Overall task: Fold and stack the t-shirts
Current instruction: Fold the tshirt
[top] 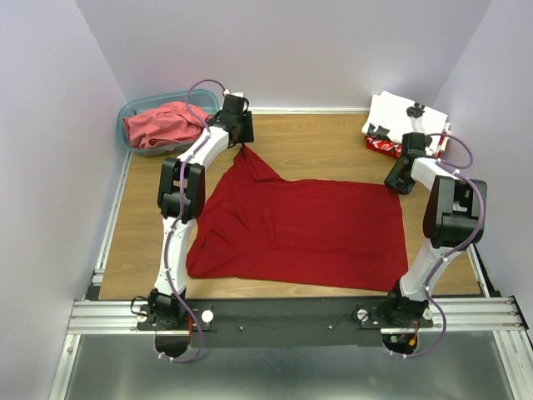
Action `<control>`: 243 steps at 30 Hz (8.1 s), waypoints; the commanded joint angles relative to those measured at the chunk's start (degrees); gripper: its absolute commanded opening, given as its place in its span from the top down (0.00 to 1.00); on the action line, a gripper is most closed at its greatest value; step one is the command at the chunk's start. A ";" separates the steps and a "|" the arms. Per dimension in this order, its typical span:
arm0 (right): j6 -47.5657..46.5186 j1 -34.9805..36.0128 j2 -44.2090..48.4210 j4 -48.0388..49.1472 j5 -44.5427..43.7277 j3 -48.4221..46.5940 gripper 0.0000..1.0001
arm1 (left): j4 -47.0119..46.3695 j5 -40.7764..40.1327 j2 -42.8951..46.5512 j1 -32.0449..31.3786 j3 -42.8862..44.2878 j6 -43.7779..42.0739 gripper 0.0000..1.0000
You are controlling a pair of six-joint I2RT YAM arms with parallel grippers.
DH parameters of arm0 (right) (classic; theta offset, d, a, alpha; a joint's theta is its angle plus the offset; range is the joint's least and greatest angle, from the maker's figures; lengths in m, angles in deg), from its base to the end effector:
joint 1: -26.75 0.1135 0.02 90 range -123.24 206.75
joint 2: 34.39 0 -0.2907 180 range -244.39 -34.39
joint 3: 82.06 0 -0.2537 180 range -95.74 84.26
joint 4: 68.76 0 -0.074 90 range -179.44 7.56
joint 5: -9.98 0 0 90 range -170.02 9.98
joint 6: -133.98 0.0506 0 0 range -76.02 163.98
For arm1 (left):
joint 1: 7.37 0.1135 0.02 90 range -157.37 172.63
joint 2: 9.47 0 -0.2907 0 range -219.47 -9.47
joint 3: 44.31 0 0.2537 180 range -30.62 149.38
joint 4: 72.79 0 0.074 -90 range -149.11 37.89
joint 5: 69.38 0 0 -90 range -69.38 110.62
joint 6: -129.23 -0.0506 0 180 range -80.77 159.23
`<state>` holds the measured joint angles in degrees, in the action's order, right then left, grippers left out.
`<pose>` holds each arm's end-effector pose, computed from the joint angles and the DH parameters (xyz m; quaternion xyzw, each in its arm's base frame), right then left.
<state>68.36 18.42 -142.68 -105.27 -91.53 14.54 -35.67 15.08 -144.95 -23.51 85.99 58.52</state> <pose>0.3948 -0.0680 0.1742 0.2953 0.9181 -0.0619 0.2569 0.5507 -0.1543 0.2107 -0.0446 0.9127 -0.0808 0.3982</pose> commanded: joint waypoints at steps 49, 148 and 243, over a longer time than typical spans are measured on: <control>-0.39 -3.26 -3.78 -2.04 4.56 -3.94 1.00 | -4.63 13.78 6.28 3.13 -4.64 9.61 1.00; 4.97 -3.09 36.86 -12.25 -0.19 19.53 0.23 | -5.59 18.99 59.66 9.46 -57.04 8.41 0.08; -0.04 -4.49 19.59 -3.80 6.58 6.33 0.20 | -10.26 -4.30 47.93 -13.62 -51.90 4.61 0.48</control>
<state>68.32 14.26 -128.93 -108.07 -86.29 17.97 -45.85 14.62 -101.12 -30.27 40.44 62.76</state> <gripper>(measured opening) 0.797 0.559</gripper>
